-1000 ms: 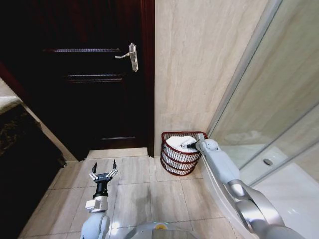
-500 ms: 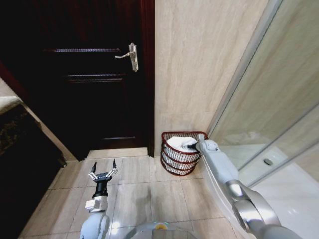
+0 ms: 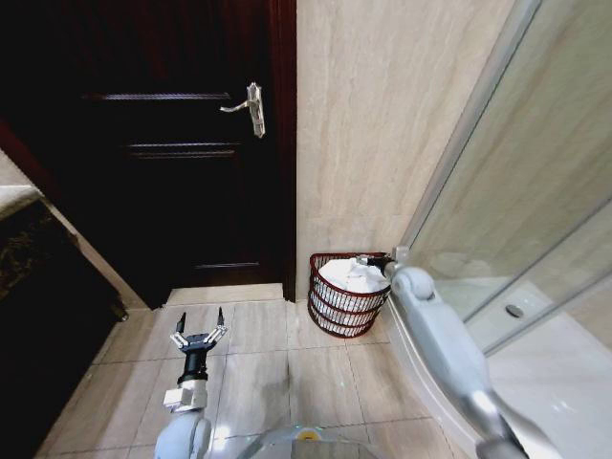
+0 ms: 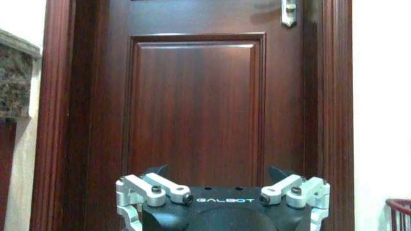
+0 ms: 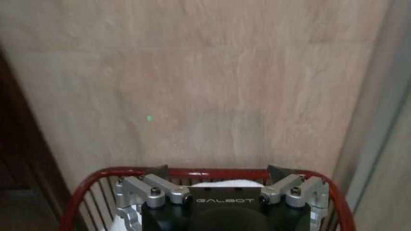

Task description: Discard the used towel into the hamper.

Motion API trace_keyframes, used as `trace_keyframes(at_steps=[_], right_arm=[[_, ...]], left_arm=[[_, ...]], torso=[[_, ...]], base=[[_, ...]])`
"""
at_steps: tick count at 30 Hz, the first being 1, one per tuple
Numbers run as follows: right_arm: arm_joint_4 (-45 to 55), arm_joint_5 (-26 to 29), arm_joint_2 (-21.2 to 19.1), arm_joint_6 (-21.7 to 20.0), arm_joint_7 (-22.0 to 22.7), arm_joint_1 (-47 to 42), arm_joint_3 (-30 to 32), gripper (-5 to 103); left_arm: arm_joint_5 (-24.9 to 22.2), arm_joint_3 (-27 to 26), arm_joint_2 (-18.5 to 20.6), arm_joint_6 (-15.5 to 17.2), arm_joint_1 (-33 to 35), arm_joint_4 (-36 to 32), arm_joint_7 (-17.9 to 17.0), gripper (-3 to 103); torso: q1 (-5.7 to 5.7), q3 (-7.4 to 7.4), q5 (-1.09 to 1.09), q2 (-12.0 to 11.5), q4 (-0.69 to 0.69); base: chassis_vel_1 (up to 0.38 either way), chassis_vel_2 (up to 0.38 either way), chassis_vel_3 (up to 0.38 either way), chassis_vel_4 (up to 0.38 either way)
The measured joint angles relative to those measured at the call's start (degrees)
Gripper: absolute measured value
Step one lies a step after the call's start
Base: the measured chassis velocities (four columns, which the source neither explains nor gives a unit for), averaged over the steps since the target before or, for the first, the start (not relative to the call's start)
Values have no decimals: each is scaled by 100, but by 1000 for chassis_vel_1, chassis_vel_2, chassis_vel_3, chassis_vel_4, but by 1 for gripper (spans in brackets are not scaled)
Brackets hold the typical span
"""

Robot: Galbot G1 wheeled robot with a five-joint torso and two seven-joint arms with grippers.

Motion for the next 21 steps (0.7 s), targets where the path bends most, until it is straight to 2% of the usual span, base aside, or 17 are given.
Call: trace_keyframes(at_steps=[2,3,5,6,7,9,11,12,14,21], right_arm=[[416,-619,219,829,-114,-643,318,100],[416,-619,219,829,-114,-643,318,100],[626,-1218,577,1970,-198,-1247,555,100],[695,-1390,726,2345,-213,-1473,628,100],[695,-1390,726,2345,-213,-1473,628,100],[871,-1779,1043,3048,-222,-2007,828,100],[933,-1923,1134,3213,-206,-2188,883,100],[1051,-2115,1279,3395,-171,-2484,981,100],[1299,-2225,1449,3496,-162,-2920,1107,100],[1566,-2362,1567,3819,-149,-3454,1392,100]], left_arm=[[-34,8,25,-7,-6,7,-2,100],[-34,8,25,-7,-6,7,-2,100],[-49,25,18,1,-33,32,0,100],[-52,40,21,30,-53,38,8,100],[-52,40,21,30,-53,38,8,100],[-56,64,22,118,-122,39,56,100],[-57,66,22,147,-140,32,77,100],[-57,76,33,211,-165,-4,119,100],[-59,81,53,298,-182,-71,182,100],[-250,153,195,373,-178,-114,514,100]], torso=[[0,0,0,0,-1],[0,0,0,0,-1],[0,0,0,0,0],[-1,0,2,0,0],[-1,0,2,0,0],[-1,0,-1,0,0],[-1,0,-1,0,0],[0,0,-1,0,0],[-1,0,0,0,-1],[-1,0,0,0,0]], base=[[0,0,0,0],[0,0,0,0],[0,0,0,0],[0,0,0,0],[0,0,0,0],[0,0,0,0],[0,0,0,0],[0,0,0,0],[0,0,0,0],[0,0,0,0]])
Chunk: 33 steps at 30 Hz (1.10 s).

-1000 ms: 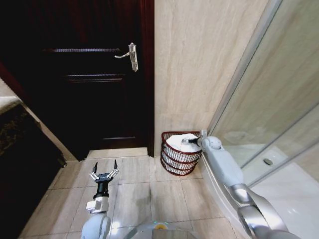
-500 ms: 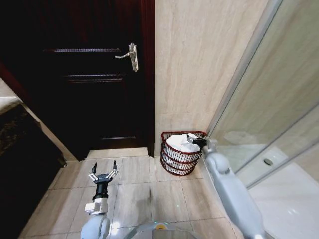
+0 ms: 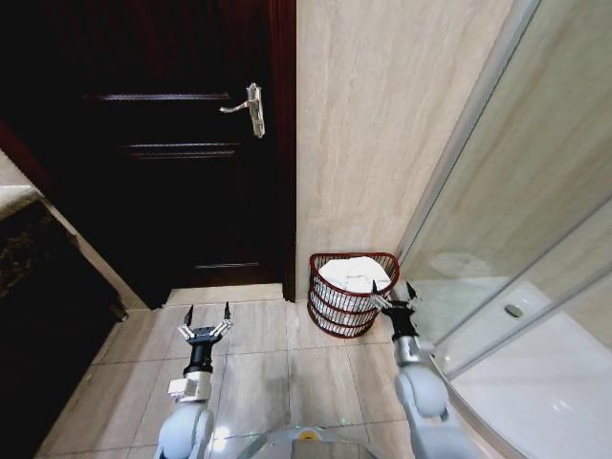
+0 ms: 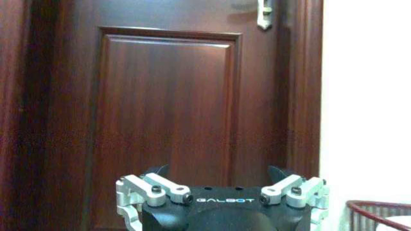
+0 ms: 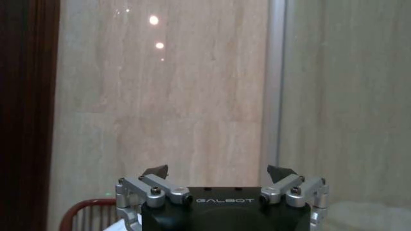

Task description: Discard the used towel into the hamper.

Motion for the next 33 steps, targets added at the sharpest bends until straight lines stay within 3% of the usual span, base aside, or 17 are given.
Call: trace_keyframes(at_steps=[6,13,26,33], right_arm=[[226,-72,113,61,-4,-134,88,100],[380,-154,168,-130,43,-60,55,100],[796,-118,-133,-624,464,-95,-232,100],[858,-76,-88,-588,549,-232,-250,100]], left_arm=[[-43,-14,113,233,-4,-108,189,100],[-98,-59,147,231,-14,-158,229,100],[-52,-109,-35,213,46,-165,232,100],[117,-125,-112,208,18,-160,115,100]], torso=[[1,3,0,3,1],[47,75,0,123,0],[178,284,-1,465,0],[243,395,1,639,1]], base=[[0,0,0,0],[0,0,0,0],[3,5,4,3],[51,62,65,55]])
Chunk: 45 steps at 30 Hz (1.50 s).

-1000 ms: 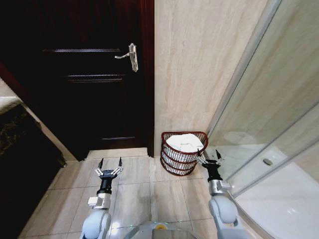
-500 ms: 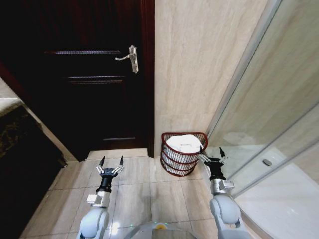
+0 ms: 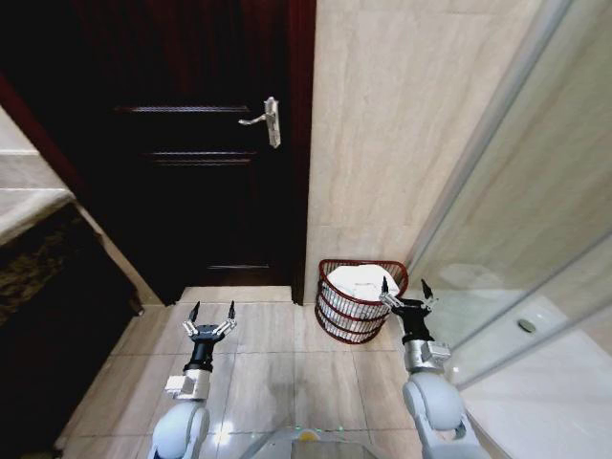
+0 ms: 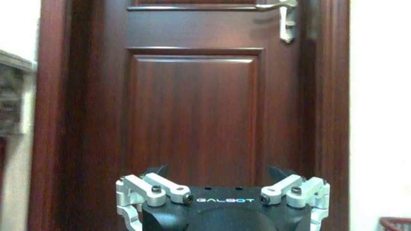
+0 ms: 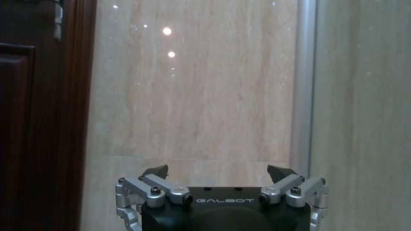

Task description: Discard the used towel into the hamper.

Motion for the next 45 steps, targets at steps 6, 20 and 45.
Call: trace_keyframes(at_steps=[6,20,45], right_arm=[[43,-39,110,33,2,-88,226,100],[59,-41,353,322,-246,-413,585,100],[180,270,186,137,-456,-358,771,100]], left_arm=[[70,101,-53,138,-84,-102,5,100],[88,81,-84,304,-240,-237,-20,100],[73,48,-104,408,-185,-381,-165,100]], torso=[[48,60,-1,109,-1],[162,234,-1,395,1],[387,557,-1,941,0]], base=[[27,18,19,14],[0,0,0,0],[0,0,0,0]])
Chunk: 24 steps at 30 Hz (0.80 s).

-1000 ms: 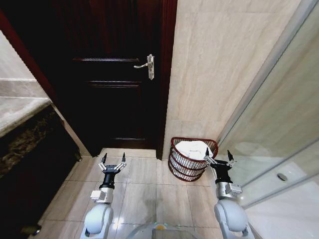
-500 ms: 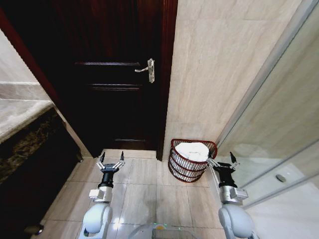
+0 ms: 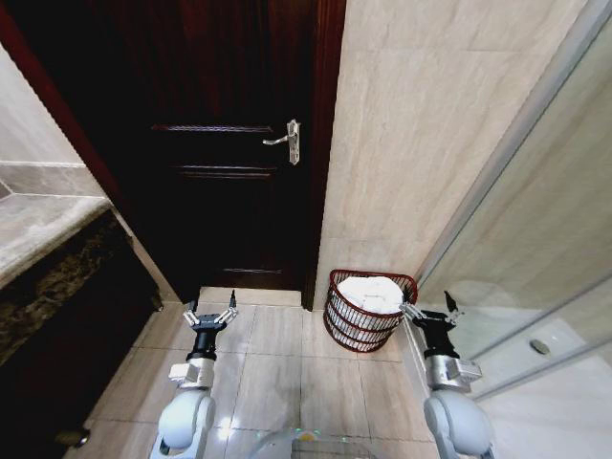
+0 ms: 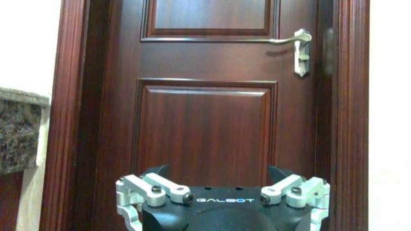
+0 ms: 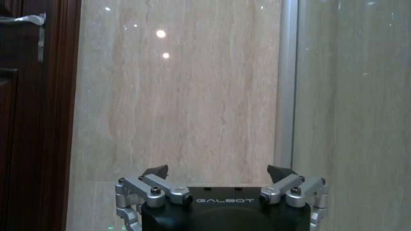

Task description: Discard the used towel into the hamper.

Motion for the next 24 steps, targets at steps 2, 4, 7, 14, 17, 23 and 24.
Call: trace_keyframes(at_steps=[2,4,7,14,17,23,24], right_arm=[[2,-11,5,-27,0,36,-3,100],[1,-16,10,-32,0,47,-3,100],[-6,-22,15,-44,-3,52,-3,100],[14,38,14,-184,-65,92,68,100],[69,116,14,-343,-199,86,131,100],[317,419,28,-670,-487,-111,278,100],[351,442,27,-669,-495,-159,287,100]], left_arm=[[-1,1,21,0,-28,14,0,100],[-1,2,22,4,-40,15,2,100],[3,17,23,54,-84,11,15,100],[22,-22,57,352,-132,-102,101,100],[-30,-41,83,513,-91,-184,231,100],[-122,-3,217,726,-103,-315,284,100],[-155,47,342,795,-90,-366,242,100]], torso=[[25,35,0,60,0],[37,49,0,86,0],[70,94,0,163,0],[140,191,0,331,0],[166,228,0,393,0],[234,319,-1,554,0],[249,339,-2,590,0]], base=[[0,0,0,0],[0,0,0,0],[0,0,0,0],[0,0,0,0],[0,0,0,0],[0,0,0,0],[0,0,0,0]])
